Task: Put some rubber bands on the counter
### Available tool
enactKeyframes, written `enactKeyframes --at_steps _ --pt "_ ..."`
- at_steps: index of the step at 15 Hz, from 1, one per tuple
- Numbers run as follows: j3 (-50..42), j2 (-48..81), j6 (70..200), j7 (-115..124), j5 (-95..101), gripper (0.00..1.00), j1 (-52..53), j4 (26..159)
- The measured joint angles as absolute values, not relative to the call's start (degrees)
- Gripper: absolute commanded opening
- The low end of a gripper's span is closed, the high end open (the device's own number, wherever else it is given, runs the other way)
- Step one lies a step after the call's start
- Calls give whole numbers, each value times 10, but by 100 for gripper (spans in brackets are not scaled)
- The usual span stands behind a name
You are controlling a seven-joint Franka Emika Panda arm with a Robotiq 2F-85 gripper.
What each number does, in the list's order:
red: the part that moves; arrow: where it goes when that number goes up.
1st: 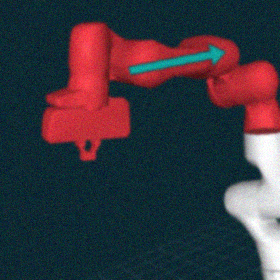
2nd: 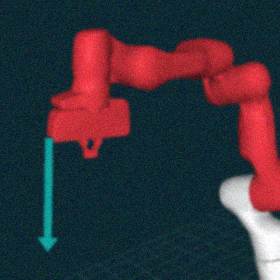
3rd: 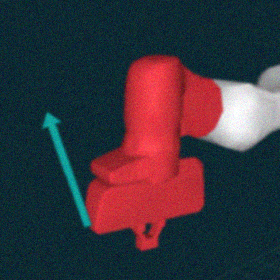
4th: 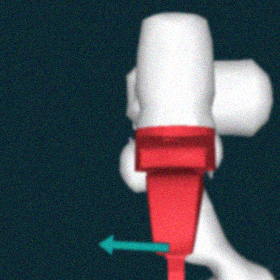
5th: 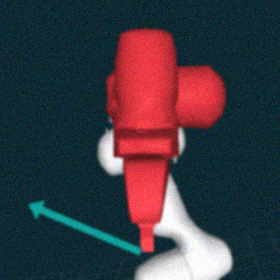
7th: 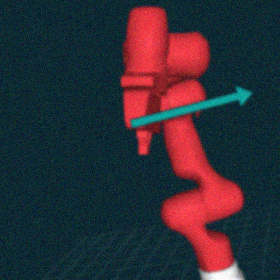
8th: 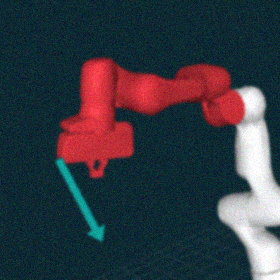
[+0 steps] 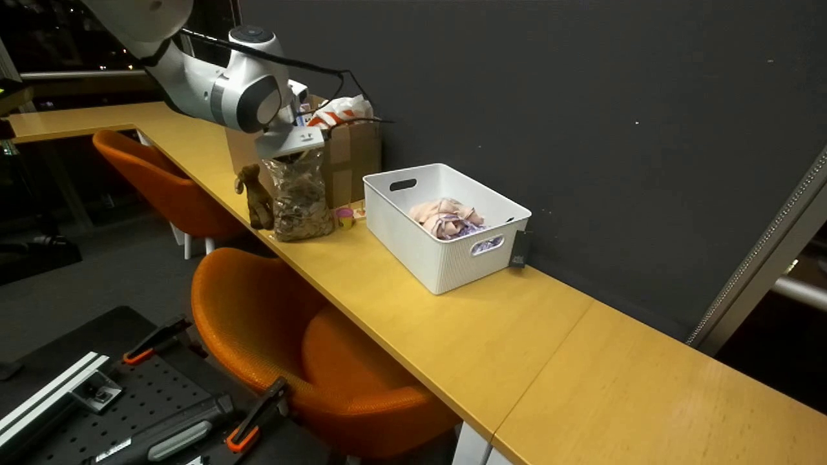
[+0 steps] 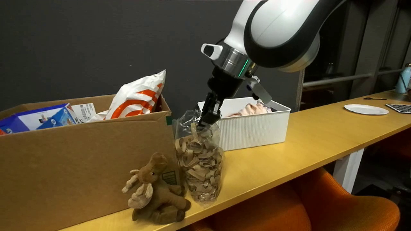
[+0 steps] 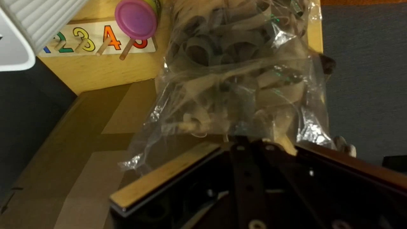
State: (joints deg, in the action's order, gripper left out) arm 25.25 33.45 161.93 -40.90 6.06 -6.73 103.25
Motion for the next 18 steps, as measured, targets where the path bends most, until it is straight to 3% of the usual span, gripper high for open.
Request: enactKeyframes --at_steps 14,18 --pt "219 136 1619 -377 61 1 -85 1142" --pt "147 74 1619 -329 71 1 -86 1216"
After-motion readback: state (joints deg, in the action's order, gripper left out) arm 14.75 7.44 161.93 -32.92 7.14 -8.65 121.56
